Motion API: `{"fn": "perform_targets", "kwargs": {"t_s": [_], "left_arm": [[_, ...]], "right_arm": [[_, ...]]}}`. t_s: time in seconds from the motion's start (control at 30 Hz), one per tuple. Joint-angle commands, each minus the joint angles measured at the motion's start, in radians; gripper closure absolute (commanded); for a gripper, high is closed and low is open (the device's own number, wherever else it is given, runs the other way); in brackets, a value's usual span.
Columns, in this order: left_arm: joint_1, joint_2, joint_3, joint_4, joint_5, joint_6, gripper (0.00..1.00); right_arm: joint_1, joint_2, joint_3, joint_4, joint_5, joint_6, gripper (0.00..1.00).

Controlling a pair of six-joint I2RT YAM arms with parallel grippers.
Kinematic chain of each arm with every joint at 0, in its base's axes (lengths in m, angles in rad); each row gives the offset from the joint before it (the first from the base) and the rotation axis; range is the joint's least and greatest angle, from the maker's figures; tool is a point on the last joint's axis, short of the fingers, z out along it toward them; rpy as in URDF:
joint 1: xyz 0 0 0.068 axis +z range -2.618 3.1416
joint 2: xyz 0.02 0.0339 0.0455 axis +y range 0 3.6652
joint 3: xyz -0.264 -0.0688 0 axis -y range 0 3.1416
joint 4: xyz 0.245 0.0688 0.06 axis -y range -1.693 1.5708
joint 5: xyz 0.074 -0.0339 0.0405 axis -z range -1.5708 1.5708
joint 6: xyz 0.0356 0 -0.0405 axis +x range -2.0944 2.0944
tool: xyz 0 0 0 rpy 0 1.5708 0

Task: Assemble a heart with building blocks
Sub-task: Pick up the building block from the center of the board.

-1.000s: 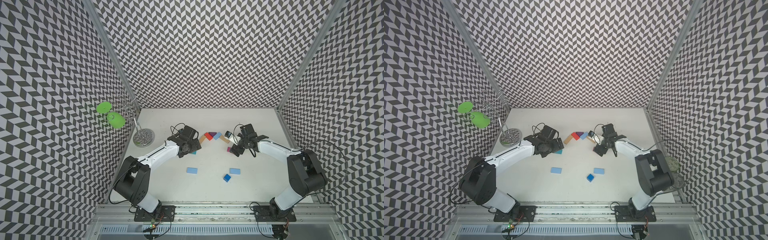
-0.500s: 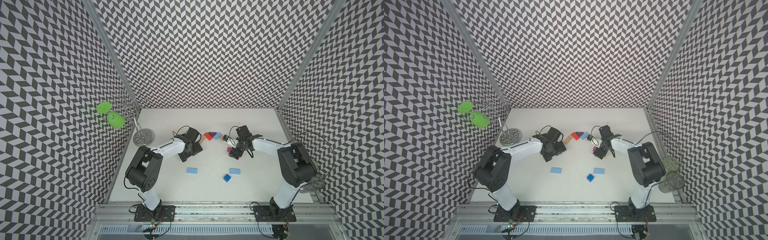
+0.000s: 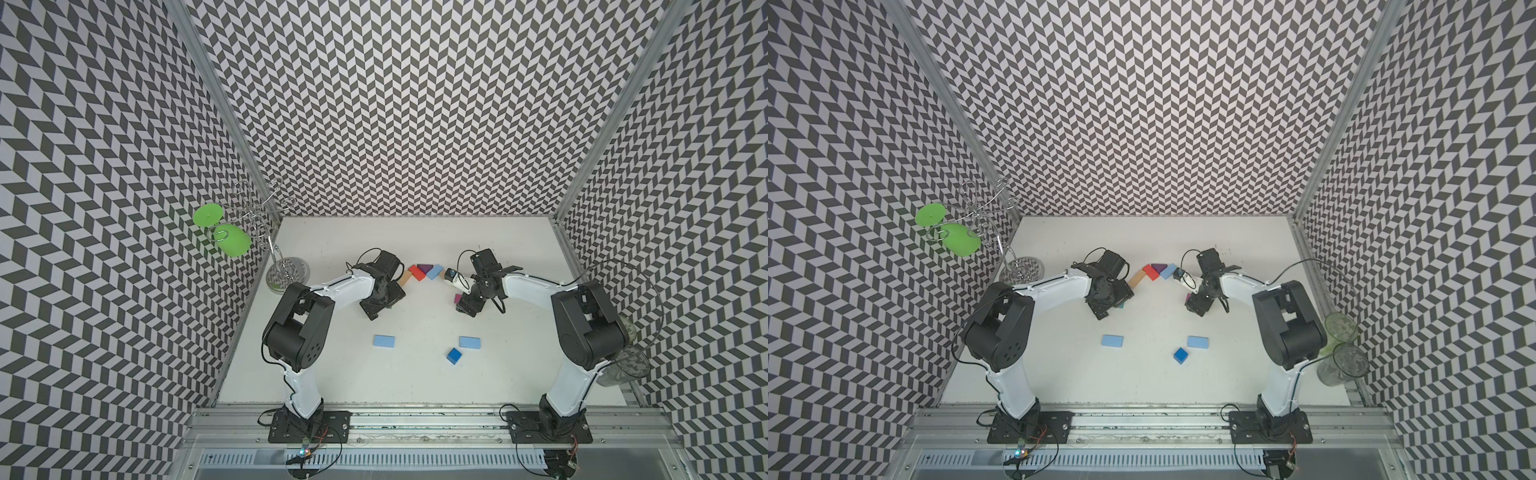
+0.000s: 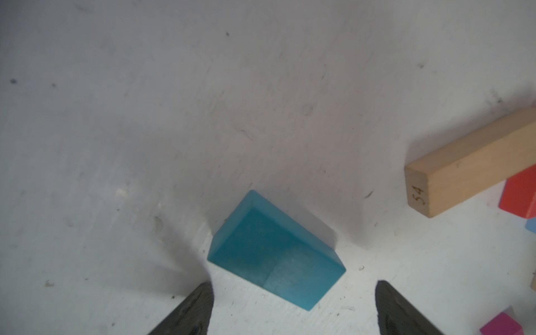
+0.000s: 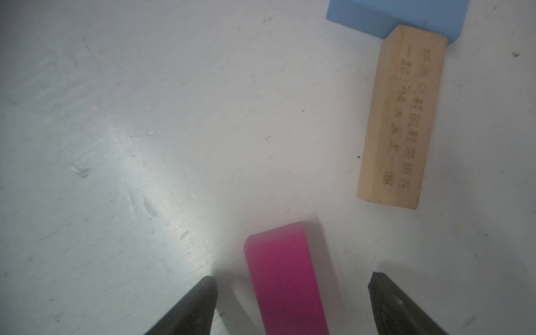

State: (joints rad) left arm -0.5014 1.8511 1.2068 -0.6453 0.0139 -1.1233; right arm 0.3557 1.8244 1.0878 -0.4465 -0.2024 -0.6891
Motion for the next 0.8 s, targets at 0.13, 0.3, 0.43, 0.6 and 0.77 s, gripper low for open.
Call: {"fn": "perform_targets", "kwargs": {"t_s": [0.13,0.3,0.43,0.6,0.77], "left_arm": [[0.029,0.082,0.026,-0.065,0.006,-0.034,0.2],[0.018,0.199,0.105,-0.139,0.026,0.031,0.22],[0.01,0.215,0.089,-0.135,0.035,0.028,0.33],[0.004,0.235,0.057,-0.136,0.021,0.058,0.53],[-0.003,0.245,0.004,-0.118,0.022,0.091,0.68]], "right_arm": [[0.001,0.044,0.025,-0.044,-0.05,0.009,0.18],[0.002,0.066,0.048,-0.063,-0.066,0.013,0.19],[0.0,0.079,0.058,-0.08,-0.068,0.022,0.27],[-0.001,0.074,0.052,-0.101,-0.071,0.037,0.37],[-0.001,0.056,0.033,-0.107,-0.087,0.044,0.5]]}}
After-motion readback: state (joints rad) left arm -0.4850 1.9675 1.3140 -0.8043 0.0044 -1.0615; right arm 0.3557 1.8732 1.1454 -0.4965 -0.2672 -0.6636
